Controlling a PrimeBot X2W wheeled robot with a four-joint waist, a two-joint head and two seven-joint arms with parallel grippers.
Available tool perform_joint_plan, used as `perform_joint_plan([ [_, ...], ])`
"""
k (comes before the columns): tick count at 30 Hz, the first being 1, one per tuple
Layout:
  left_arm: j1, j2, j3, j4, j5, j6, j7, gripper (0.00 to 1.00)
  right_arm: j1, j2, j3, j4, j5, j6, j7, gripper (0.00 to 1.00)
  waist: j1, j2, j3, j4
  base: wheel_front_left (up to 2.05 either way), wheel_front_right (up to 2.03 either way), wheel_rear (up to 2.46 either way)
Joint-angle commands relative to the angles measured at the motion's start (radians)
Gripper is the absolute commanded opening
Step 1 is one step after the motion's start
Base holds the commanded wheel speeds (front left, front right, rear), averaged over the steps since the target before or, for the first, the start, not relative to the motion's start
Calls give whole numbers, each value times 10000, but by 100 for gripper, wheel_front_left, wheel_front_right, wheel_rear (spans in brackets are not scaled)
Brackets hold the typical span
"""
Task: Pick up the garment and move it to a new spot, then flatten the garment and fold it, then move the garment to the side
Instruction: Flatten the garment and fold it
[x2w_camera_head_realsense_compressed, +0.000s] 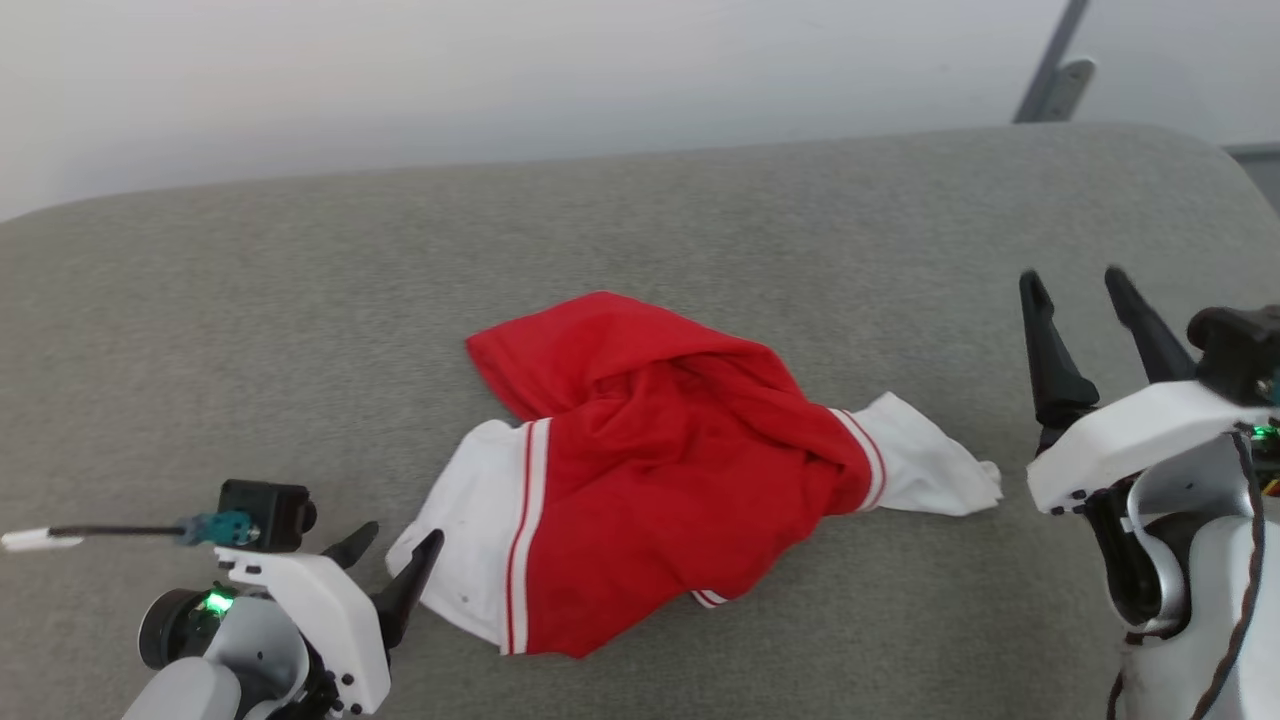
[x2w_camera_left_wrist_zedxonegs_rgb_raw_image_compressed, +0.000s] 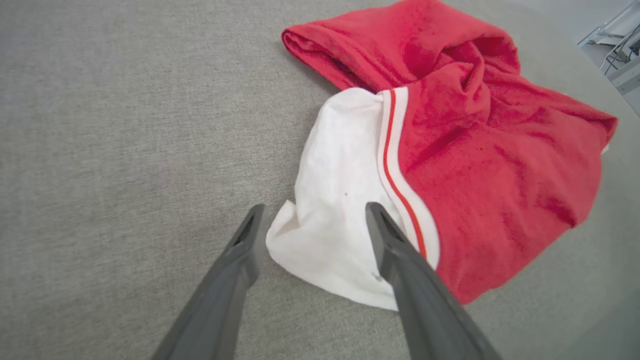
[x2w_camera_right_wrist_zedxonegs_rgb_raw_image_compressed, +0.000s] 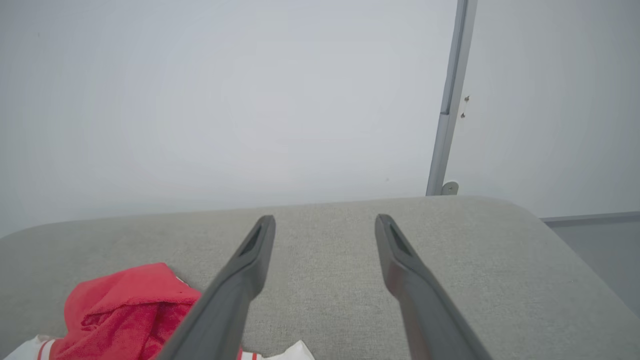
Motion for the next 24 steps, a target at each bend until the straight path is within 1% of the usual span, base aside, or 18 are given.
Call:
perform_joint_plan([
  [1, -211, 38, -64, 53, 36, 95, 236, 100, 98, 46, 175, -234, 102, 1, -537, 100, 0, 0, 136, -279, 0, 0, 0],
  [6, -456, 212, -252, 314, 165, 525, 1189, 100, 463, 88, 330, -574, 70, 1, -1854, 100, 0, 0, 326, -661, 0, 0, 0],
  [10, -657, 291, -461, 553, 253, 939, 2064, 100, 752, 113, 507, -668, 355, 1, -2307, 100, 0, 0, 532, -911, 0, 0, 0],
  [12, -775, 328, -615, 699, 365, 1066, 2406, 100, 857, 113, 738, -744, 375, 1, -2453, 100, 0, 0, 633, -990, 0, 0, 0],
  [15, -1004, 233, -836, 970, 512, 1188, 2763, 100, 1061, 94, 882, -830, 564, -1, -2694, 100, 0, 0, 764, -1046, 0, 0, 0],
  [16, -1096, 168, -889, 1092, 504, 1215, 2874, 88, 1117, 98, 971, -855, 602, 1, -2780, 100, 0, 0, 800, -1055, 0, 0, 0],
  [17, -1160, 128, -958, 1214, 487, 1163, 2985, 12, 1150, 100, 1022, -862, 640, 1, -2870, 100, 0, 0, 828, -1065, 0, 0, 0],
  [18, -1222, 125, -975, 1308, 493, 1126, 3016, 0, 1167, 100, 1037, -845, 670, 1, -2957, 100, 0, 0, 854, -1071, 0, 0, 0],
  [21, -1368, 108, -933, 1468, 340, 1036, 3131, 0, 1184, 99, 1100, -826, 769, 1, -3147, 100, 0, 0, 894, -1070, 0, 0, 0],
  [24, -1703, 315, -548, 1473, 87, 1035, 3091, 0, 1203, 97, 1040, -738, 745, 1, -3346, 100, 0, 0, 928, -1025, 0, 0, 0],
])
